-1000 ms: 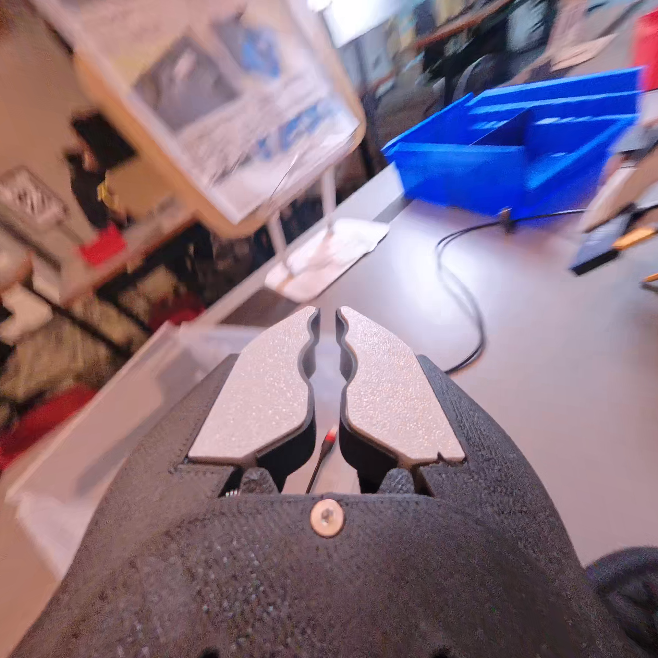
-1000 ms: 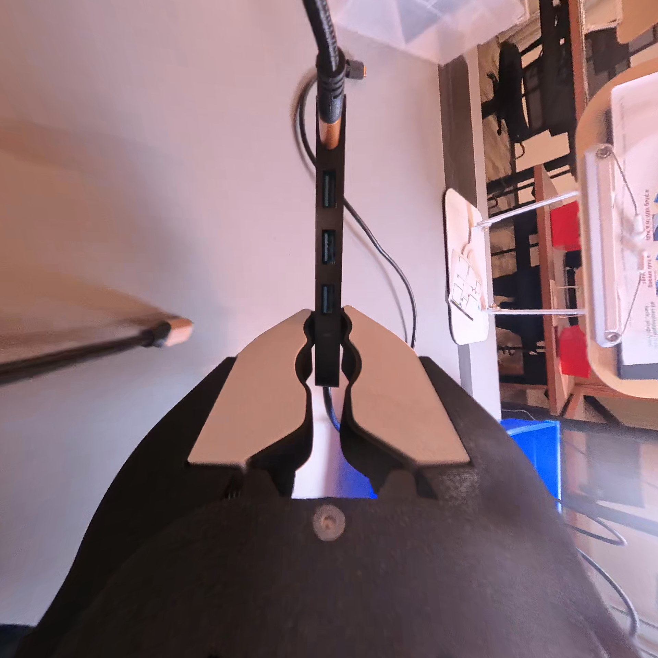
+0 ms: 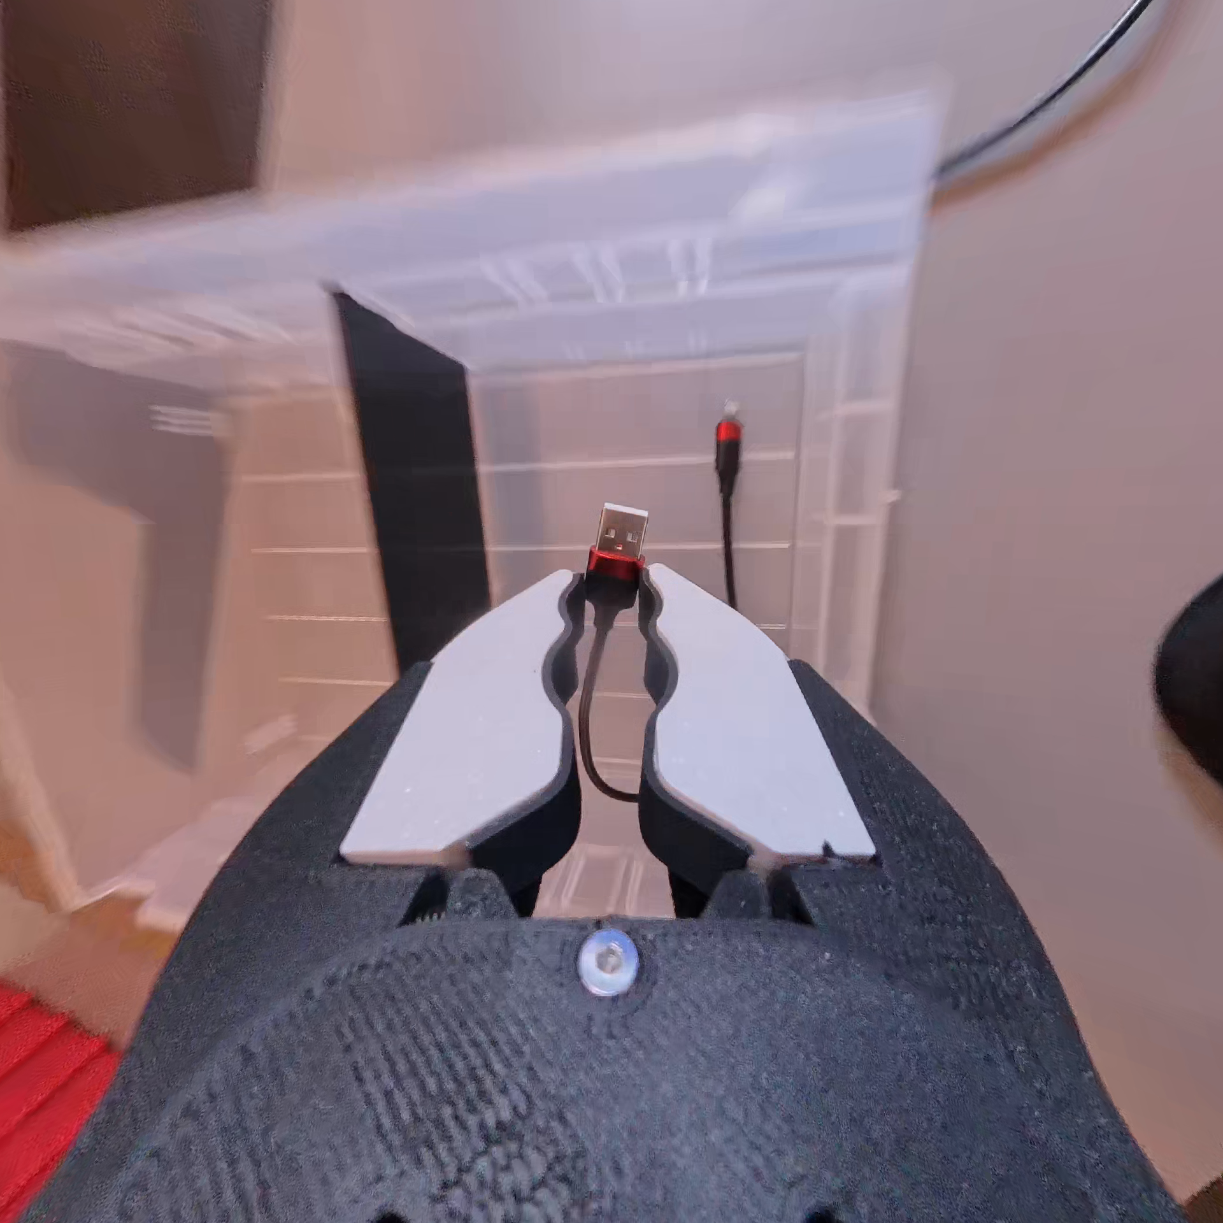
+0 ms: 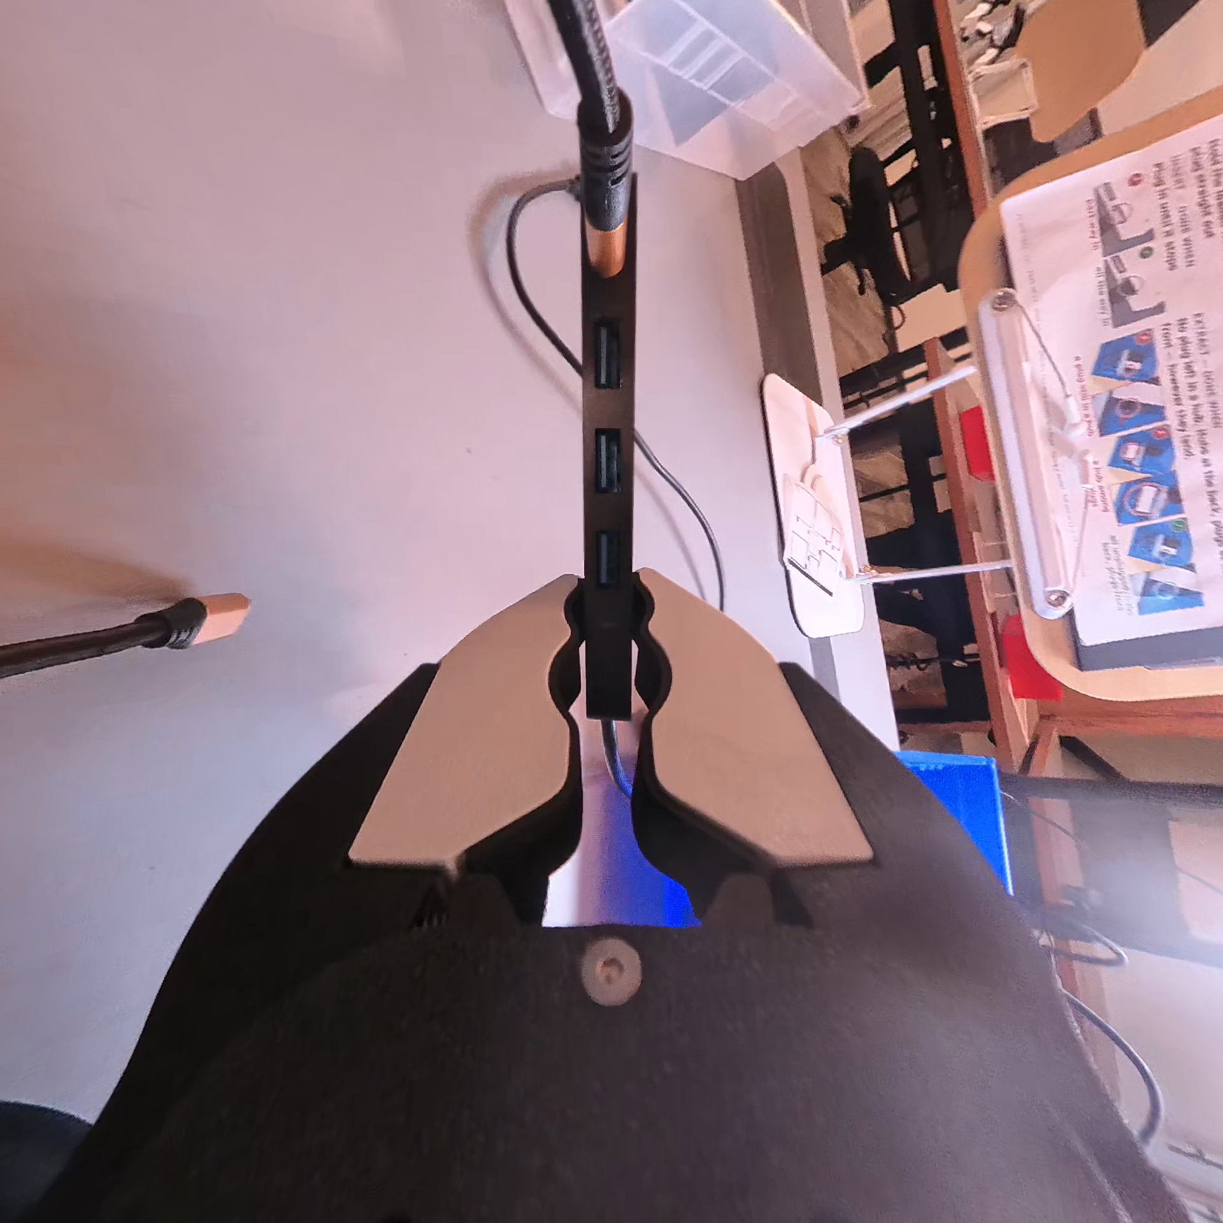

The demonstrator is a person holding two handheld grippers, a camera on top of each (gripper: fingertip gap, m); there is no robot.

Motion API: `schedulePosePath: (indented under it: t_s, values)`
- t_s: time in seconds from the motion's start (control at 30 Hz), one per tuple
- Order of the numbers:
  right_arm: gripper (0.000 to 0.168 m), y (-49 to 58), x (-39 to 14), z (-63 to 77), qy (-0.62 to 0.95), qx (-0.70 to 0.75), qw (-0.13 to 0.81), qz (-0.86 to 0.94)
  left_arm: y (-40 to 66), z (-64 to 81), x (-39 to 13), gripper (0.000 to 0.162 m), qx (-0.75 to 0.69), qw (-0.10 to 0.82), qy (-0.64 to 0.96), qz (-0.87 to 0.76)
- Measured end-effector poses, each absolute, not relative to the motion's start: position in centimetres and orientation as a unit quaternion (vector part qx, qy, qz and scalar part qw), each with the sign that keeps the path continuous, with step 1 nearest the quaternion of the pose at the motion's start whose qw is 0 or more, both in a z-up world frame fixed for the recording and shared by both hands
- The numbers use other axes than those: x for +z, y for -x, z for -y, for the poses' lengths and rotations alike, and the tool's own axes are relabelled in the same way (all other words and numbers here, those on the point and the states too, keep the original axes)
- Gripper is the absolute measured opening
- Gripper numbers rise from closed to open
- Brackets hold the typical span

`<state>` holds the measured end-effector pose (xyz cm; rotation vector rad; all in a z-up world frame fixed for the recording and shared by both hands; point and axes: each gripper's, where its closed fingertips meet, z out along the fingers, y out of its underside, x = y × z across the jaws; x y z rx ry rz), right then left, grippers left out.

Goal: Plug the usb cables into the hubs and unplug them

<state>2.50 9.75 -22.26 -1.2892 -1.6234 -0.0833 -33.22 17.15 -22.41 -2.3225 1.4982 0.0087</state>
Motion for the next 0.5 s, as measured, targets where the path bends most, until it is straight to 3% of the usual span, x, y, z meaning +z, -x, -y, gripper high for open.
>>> schedulePosePath:
  t_s: [0.13,0.27,0.4,0.5]
  values:
    - [0.012,-3.4,-20.5,-10.8,0.547,-0.037,0.535,0.643,28.5,-14.7,-10.9,0.016,-0.017,0.344,0.777,-0.528]
    - [0.012,-4.8,-19.0,-12.0,0.564,-0.054,0.557,0.608,19.6,-8.5,-2.0,0.016,-0.128,0.449,0.696,-0.546]
    - [0.012,-6.4,-18.0,-12.9,0.581,-0.062,0.573,0.574,11.2,-2.4,-0.1,0.016,-0.228,0.471,0.614,-0.590]
    - [0.012,-7.3,-17.8,-13.3,0.591,-0.063,0.578,0.559,6.6,-1.3,-3.5,0.016,-0.283,0.454,0.611,-0.583]
